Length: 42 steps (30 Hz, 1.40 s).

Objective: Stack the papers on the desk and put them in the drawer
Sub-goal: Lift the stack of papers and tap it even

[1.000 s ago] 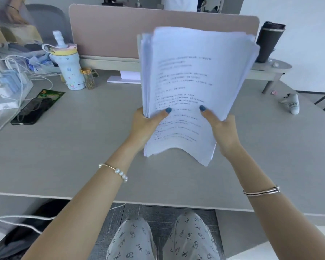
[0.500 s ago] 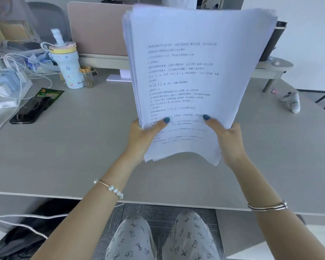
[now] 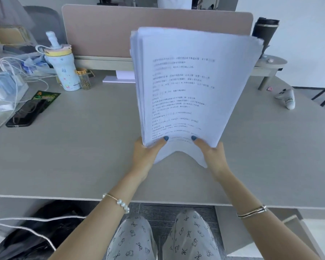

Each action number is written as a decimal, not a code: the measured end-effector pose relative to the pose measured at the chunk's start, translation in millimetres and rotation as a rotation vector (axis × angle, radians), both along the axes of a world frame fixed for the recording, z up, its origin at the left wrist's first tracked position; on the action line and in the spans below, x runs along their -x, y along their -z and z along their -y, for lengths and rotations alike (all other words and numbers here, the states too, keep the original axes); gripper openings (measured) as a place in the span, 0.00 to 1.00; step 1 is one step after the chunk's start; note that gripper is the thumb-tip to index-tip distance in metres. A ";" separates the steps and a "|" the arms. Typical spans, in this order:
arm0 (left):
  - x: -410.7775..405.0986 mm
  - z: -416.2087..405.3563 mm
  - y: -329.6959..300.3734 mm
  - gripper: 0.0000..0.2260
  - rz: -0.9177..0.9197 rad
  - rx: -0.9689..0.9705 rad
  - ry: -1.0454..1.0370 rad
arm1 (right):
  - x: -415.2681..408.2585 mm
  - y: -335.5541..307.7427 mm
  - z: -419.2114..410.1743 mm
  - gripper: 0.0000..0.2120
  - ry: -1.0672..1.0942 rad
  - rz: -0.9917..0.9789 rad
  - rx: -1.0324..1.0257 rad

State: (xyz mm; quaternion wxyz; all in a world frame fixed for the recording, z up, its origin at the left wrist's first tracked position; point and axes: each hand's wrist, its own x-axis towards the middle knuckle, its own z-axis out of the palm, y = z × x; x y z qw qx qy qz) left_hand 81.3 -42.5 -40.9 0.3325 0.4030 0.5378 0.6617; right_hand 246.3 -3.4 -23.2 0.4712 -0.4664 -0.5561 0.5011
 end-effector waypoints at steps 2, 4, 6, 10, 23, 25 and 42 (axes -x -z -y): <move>-4.7 -2.4 -10.4 0.12 -0.025 -0.056 0.039 | -3.0 -11.0 -7.8 0.07 0.068 -0.034 -0.019; -7.2 -4.7 -13.5 0.11 -0.006 -0.044 0.055 | -8.2 -15.2 -14.3 0.09 0.092 -0.080 -0.016; -9.3 -5.3 -5.1 0.09 0.021 0.029 0.052 | -12.4 -2.9 -15.1 0.06 0.048 -0.051 0.027; -11.5 -9.1 8.0 0.09 -0.096 0.140 0.092 | -22.0 21.4 -12.4 0.10 0.053 0.001 0.141; -100.5 -50.9 -48.6 0.14 0.006 0.009 0.447 | -168.5 -3.8 1.2 0.13 0.221 0.125 -0.013; -132.3 -61.3 -56.3 0.11 0.047 -0.016 0.463 | -202.0 -7.6 11.4 0.14 0.259 0.160 -0.007; -376.0 -30.4 -15.4 0.09 -0.036 0.115 0.852 | -430.4 26.3 138.6 0.05 0.668 0.303 0.149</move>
